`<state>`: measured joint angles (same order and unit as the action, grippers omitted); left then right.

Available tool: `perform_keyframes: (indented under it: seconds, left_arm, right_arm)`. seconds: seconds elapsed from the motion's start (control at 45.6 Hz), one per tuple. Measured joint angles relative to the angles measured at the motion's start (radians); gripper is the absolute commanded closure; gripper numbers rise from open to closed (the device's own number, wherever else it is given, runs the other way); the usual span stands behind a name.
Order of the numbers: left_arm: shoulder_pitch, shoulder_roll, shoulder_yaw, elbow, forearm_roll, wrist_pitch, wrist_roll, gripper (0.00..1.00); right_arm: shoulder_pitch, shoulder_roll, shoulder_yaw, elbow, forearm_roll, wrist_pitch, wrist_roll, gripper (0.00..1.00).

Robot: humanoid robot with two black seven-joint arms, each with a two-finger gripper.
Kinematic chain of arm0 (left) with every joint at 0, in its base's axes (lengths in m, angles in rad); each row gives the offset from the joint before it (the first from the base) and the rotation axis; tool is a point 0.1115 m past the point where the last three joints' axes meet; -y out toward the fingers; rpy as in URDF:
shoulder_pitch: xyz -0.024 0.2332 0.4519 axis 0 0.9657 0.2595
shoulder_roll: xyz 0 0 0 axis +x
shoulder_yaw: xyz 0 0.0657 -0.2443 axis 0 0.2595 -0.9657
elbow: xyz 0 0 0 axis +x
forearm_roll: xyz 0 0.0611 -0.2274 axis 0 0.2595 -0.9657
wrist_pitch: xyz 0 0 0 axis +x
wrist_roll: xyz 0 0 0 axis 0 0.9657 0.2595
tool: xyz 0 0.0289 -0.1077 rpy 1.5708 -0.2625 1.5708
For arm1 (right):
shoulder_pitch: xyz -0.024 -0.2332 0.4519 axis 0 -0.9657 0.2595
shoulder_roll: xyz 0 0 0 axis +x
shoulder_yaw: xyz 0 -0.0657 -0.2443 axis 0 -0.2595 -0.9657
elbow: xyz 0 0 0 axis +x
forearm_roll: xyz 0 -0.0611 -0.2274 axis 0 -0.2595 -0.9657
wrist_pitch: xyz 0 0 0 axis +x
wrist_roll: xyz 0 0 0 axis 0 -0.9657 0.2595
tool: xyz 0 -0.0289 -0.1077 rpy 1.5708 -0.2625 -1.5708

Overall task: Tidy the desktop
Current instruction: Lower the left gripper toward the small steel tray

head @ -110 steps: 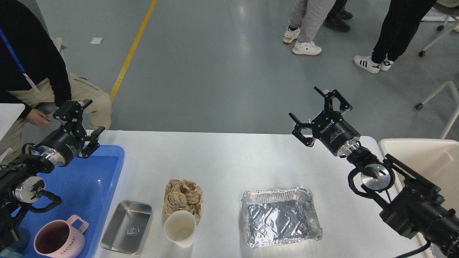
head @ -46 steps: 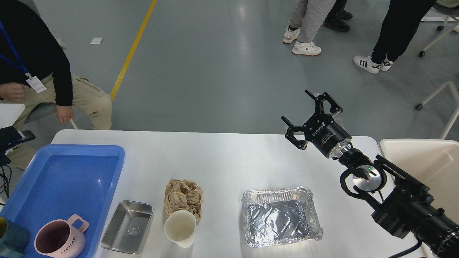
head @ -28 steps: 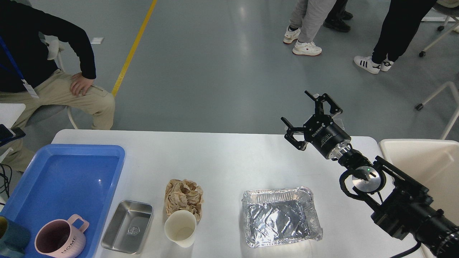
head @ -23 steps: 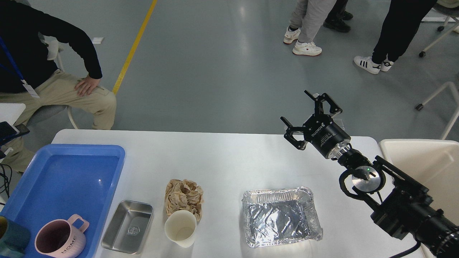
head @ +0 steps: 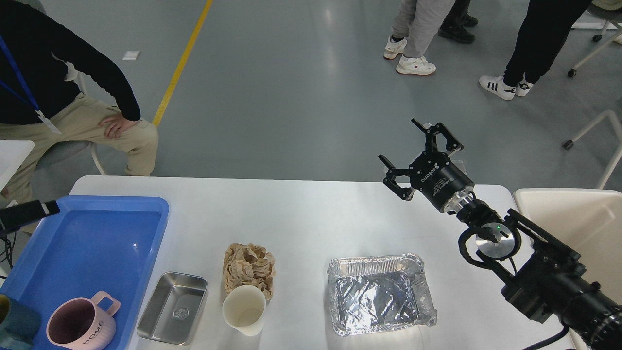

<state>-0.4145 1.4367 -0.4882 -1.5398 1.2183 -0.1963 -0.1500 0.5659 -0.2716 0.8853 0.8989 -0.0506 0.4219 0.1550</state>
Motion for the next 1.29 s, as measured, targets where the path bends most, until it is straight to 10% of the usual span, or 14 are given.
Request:
perform_keyframes:
  seconds: [0.438,1.293]
  left_arm:
    - [-0.061,-0.305,0.002,0.032,0.698,-0.195,-0.016,0.03]
    - [-0.006,-0.532,-0.012,0.172,0.566,-0.285,0.151,0.03]
  right_arm:
    - [-0.007,-0.007,0.011,0.012,0.0,0.0,0.0,0.0]
    - [-0.012,-0.017,0.017,0.028,0.0,0.0,0.0,0.0]
